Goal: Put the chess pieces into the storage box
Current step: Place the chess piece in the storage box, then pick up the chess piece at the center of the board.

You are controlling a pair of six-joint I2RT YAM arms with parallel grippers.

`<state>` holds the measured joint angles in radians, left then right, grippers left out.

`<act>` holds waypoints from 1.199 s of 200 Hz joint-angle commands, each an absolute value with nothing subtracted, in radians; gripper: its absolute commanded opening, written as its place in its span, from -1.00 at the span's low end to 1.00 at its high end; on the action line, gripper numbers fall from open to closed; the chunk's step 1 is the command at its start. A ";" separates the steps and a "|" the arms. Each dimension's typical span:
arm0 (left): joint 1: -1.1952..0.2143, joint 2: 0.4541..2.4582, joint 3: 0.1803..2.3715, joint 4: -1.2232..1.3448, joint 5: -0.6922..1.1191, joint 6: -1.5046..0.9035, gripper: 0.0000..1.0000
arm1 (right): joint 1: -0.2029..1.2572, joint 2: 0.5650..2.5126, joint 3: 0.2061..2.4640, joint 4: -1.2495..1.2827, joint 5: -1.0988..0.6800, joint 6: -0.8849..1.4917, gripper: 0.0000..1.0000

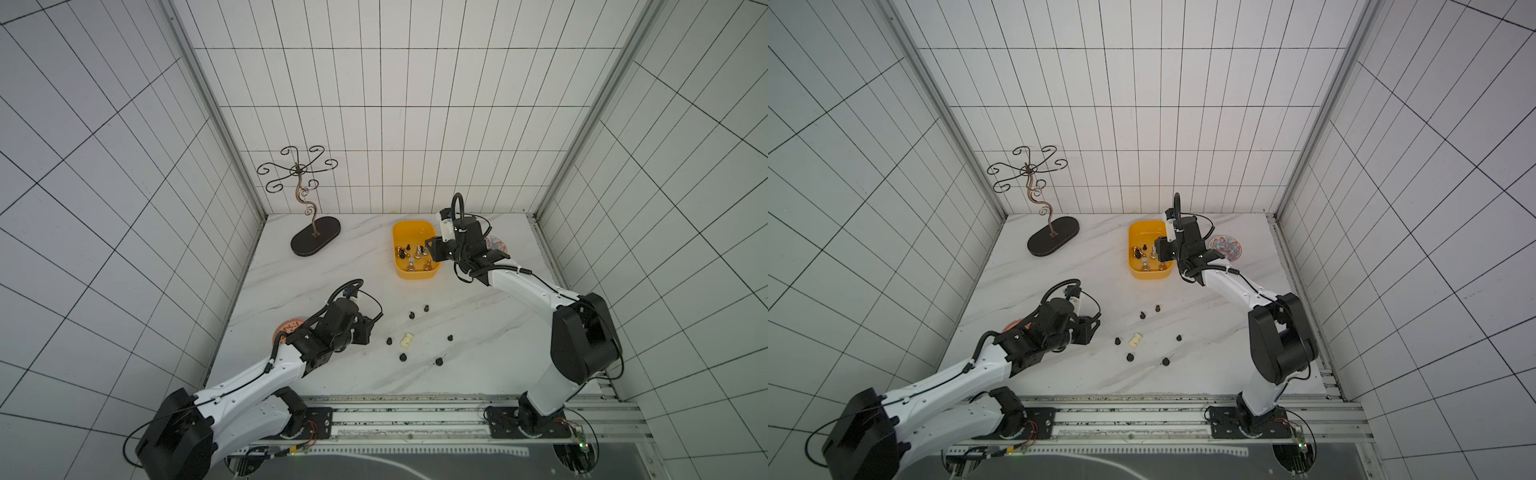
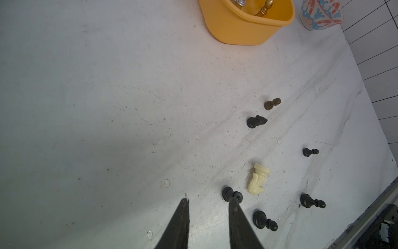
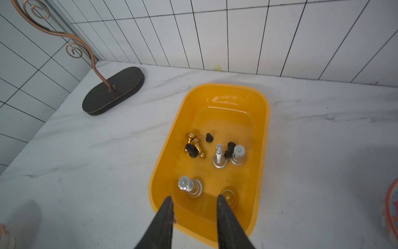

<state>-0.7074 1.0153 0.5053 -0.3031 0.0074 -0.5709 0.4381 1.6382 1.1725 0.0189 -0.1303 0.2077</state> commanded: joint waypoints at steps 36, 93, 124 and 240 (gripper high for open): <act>-0.801 1.134 0.537 -0.272 -0.020 -0.578 -0.21 | 0.436 1.408 0.823 0.058 -0.123 0.265 -0.31; -0.833 1.243 0.578 -0.225 -0.015 -0.570 -0.16 | 0.431 1.279 0.652 0.029 -0.102 0.282 -0.31; -0.853 1.294 0.599 -0.210 -0.009 -0.566 -0.14 | 0.431 1.253 0.632 0.015 -0.100 0.291 -0.31; -0.896 1.457 0.673 -0.220 -0.047 -0.536 -0.35 | 0.429 1.199 0.633 -0.031 -0.078 0.295 -0.31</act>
<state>-0.8898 1.4395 0.6498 -0.2310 -0.0223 -0.5457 0.4381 1.2201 0.6765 -0.0025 -0.1032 0.2924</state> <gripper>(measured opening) 0.336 0.343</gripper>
